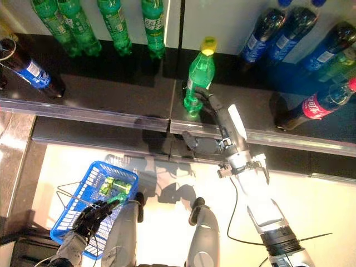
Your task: Pick up the drink and place into the basket.
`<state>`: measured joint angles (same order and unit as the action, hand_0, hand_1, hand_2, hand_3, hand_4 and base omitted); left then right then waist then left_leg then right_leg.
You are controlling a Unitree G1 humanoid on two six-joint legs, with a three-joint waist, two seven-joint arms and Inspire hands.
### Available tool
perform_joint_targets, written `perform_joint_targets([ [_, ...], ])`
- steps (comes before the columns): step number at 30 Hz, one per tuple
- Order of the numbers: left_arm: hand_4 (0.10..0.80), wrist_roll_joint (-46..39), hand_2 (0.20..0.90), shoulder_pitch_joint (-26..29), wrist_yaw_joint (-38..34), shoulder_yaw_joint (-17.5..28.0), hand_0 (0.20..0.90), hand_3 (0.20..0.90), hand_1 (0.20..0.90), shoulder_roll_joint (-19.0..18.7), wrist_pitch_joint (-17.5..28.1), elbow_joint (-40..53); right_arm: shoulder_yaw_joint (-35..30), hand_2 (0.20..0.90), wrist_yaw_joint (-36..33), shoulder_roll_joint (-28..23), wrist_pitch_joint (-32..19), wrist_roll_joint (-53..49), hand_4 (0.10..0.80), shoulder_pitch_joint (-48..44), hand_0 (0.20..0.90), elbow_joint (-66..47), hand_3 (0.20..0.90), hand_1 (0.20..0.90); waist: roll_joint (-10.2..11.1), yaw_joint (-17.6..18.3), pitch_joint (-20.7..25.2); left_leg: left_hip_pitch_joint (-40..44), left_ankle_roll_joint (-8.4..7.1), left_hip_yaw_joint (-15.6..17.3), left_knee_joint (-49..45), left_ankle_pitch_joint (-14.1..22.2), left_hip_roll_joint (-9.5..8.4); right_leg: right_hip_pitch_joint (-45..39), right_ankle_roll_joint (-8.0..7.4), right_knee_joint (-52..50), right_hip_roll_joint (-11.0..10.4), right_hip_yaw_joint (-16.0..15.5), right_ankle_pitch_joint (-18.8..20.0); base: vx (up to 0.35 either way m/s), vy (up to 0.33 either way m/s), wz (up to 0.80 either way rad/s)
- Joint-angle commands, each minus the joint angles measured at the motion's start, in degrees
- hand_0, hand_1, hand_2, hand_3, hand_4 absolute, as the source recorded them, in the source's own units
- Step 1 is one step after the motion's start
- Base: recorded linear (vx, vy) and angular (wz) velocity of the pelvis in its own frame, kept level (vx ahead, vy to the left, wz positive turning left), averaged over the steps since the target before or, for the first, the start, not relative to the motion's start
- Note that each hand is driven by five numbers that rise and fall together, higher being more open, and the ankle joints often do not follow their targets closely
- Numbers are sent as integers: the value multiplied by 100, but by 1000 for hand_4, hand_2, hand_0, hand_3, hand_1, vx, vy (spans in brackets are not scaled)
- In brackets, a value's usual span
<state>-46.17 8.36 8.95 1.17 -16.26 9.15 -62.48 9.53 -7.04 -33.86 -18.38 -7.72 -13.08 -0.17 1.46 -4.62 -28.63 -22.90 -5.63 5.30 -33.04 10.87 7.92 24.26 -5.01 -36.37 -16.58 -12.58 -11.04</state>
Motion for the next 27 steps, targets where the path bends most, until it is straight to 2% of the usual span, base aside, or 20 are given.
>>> perform_joint_targets([
  [1, 100, 110, 300, -484, 269, -236, 300, 200, 300, -140, 403, 413, -724, 900, -408, 93, -776, -375, 800, -533, 900, -386, 900, 900, -152, -35, 373, 273, 211, -107, 610, -800, 23, -294, -53, 172, -66, 69, 480, 78, 16, 3],
  [15, 100, 253, 300, -580, 276, -276, 300, 200, 300, -136, 298, 420, -815, 900, -701, 194, -679, -452, 800, -690, 900, -148, 900, 900, -204, -105, 376, 335, 201, -98, 550, -876, -16, -421, -12, 159, -138, -20, 512, 39, 7, 1],
  [27, 100, 390, 300, -672, 244, -355, 300, 200, 300, -171, 159, 521, -824, 900, -603, 117, -401, -720, 800, -908, 900, 71, 900, 900, -241, -199, 356, 364, 187, -144, 461, -1012, -44, -570, 23, 173, -151, -109, 546, 42, -4, 4],
])
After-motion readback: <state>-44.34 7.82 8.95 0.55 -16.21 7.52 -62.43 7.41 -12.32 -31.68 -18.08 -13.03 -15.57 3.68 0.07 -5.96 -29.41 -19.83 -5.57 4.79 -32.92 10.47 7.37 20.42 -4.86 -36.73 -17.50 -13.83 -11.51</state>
